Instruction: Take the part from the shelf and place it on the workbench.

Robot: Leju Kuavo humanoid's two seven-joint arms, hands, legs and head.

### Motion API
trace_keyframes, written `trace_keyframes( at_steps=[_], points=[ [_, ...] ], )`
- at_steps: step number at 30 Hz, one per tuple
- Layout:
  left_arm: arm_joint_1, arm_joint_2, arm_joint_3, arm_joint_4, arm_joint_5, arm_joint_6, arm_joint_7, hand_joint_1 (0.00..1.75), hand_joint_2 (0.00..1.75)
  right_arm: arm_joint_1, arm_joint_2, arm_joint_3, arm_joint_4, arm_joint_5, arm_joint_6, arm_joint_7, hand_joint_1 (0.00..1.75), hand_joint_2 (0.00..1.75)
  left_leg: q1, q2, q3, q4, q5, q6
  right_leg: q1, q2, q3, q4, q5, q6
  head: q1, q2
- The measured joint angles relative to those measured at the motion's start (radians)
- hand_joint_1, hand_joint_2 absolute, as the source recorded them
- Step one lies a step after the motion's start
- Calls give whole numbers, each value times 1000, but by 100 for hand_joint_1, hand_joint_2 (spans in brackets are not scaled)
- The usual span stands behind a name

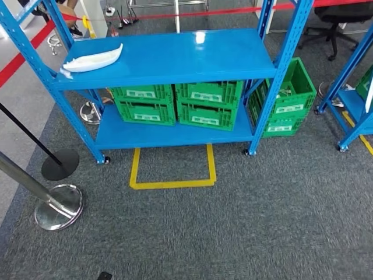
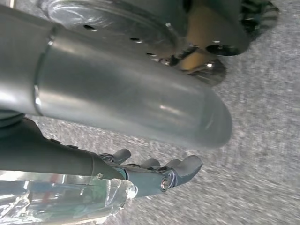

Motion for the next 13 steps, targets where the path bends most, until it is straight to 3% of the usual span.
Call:
trace_keyframes(
  at_steps=[2,4,8,10,13],
  points=[
    [1,0,1,0,-2,0,0,0,0,-2,1,0,0,2,-1,-2,0,0,-2,0,13,-22,-3,6,3,0,23,-7,-6,11,0,0],
    [1,-2,1,0,-3,1,0,0,0,-4,1,0,0,5,-1,-4,0,0,4,-4,37,-36,-6,14,4,-1,20,23,4,21,2,0],
    [-3,-1,1,0,-3,2,0,0,0,-7,0,0,0,6,-1,-7,0,0,9,-6,69,-45,-25,26,4,0,-80,194,-4,31,11,0],
    [-3,-1,1,0,-3,2,0,0,0,-7,0,0,0,6,-1,-7,0,0,9,-6,71,-45,-27,26,4,0,-91,209,-10,31,12,0],
    [-1,-1,1,0,-3,2,0,0,0,-4,0,0,0,6,-1,-7,0,0,9,-11,101,-45,-53,27,2,0,-154,243,-63,35,13,0]
  ],
)
